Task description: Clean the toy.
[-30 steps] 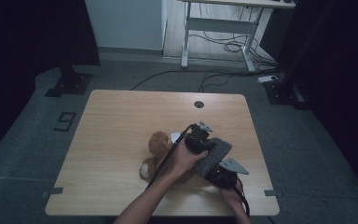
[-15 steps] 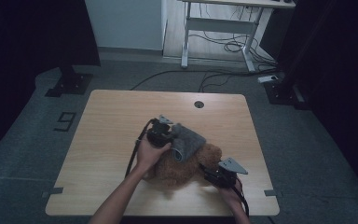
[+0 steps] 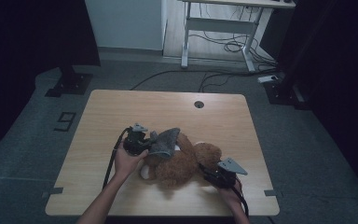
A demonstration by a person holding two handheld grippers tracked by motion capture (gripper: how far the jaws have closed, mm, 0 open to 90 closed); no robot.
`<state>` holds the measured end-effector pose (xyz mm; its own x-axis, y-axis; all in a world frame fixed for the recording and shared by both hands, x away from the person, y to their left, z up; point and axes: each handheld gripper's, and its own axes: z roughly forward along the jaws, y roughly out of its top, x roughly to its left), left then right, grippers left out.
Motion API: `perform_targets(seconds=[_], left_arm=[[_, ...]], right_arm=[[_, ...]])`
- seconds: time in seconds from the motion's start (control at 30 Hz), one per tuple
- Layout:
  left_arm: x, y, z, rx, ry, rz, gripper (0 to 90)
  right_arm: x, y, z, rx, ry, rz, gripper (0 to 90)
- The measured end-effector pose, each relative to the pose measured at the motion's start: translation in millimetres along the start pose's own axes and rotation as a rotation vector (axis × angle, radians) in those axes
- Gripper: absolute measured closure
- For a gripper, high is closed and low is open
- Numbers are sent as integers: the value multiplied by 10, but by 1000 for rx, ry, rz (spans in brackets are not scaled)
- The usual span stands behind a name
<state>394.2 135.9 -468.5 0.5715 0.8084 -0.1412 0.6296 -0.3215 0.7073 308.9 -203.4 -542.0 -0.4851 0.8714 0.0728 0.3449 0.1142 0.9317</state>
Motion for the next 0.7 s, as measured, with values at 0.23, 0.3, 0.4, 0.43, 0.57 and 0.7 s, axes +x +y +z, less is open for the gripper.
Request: perform_targets(seconds=[0.23, 0.3, 0.4, 0.43, 0.57, 0.7], left_arm=[[7, 82, -148, -38, -28, -13, 794], [-132, 190, -143, -42, -46, 28, 795], [-515, 402, -22, -23, -82, 121, 795], [-643, 451, 43, -9, -88, 147, 794], [-1011, 565, 320, 26, -119, 198, 793], [-1143, 526, 456, 45, -86, 237, 794]], right_arm=[[-10, -3, 1, 0, 1, 6, 358], [-12, -8, -2, -1, -2, 8, 359], [-3, -10, -3, -2, -8, 9, 359], [-1, -11, -3, -2, -9, 9, 359], [-9, -19, -9, -2, -10, 5, 359], [-17, -24, -13, 3, -8, 4, 358]])
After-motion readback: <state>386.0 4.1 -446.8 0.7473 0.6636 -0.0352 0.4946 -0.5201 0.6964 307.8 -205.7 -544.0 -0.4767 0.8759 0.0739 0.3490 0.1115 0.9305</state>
